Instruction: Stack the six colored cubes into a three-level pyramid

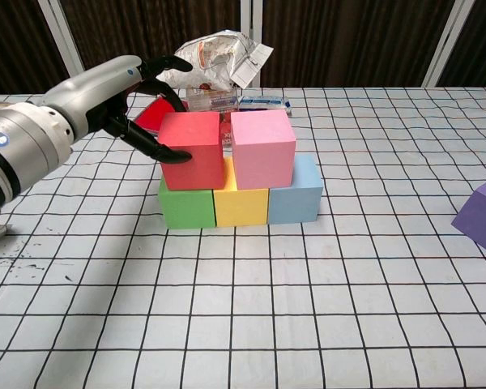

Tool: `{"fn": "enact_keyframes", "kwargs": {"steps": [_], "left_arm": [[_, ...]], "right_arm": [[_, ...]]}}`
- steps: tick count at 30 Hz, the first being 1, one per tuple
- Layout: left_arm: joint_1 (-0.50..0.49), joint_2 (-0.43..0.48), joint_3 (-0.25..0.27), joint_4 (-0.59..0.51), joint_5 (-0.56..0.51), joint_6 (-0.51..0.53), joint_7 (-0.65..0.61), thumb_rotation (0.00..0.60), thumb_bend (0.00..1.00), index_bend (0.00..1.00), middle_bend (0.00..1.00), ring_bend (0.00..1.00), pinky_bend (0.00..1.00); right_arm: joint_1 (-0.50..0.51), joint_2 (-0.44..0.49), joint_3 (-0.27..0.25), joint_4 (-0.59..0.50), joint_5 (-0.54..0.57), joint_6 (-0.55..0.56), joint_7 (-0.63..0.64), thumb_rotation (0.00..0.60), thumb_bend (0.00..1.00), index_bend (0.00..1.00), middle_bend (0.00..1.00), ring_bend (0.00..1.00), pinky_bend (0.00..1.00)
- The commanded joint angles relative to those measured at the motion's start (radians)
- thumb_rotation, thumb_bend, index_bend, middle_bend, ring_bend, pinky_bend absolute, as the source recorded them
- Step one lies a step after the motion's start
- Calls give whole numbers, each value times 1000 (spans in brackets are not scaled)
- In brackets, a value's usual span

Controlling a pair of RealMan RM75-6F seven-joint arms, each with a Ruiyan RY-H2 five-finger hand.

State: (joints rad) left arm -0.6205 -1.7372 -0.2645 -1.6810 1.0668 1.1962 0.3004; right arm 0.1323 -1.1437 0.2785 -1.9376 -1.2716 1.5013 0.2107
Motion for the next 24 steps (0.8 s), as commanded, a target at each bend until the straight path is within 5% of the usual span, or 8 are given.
{"fn": "enact_keyframes", "kwargs": {"steps": [1, 15, 24], "left_arm": [[-1, 1, 1, 0, 0, 0, 2, 600, 128, 83, 309, 75, 15], [11, 40, 11, -50, 16, 20, 13, 600, 124, 82, 284, 66, 12], [142, 275, 93, -254, 21, 94, -5, 600, 106, 73, 136, 0, 0]], "right_arm": [[0, 0, -1, 0, -1, -1, 0, 600, 0, 0, 249, 76, 0], [0, 3, 5, -5, -4, -1, -1, 600, 0, 0, 249, 76, 0], [44, 17, -1, -54, -52, -40, -98, 600, 0, 0, 249, 76, 0]]}}
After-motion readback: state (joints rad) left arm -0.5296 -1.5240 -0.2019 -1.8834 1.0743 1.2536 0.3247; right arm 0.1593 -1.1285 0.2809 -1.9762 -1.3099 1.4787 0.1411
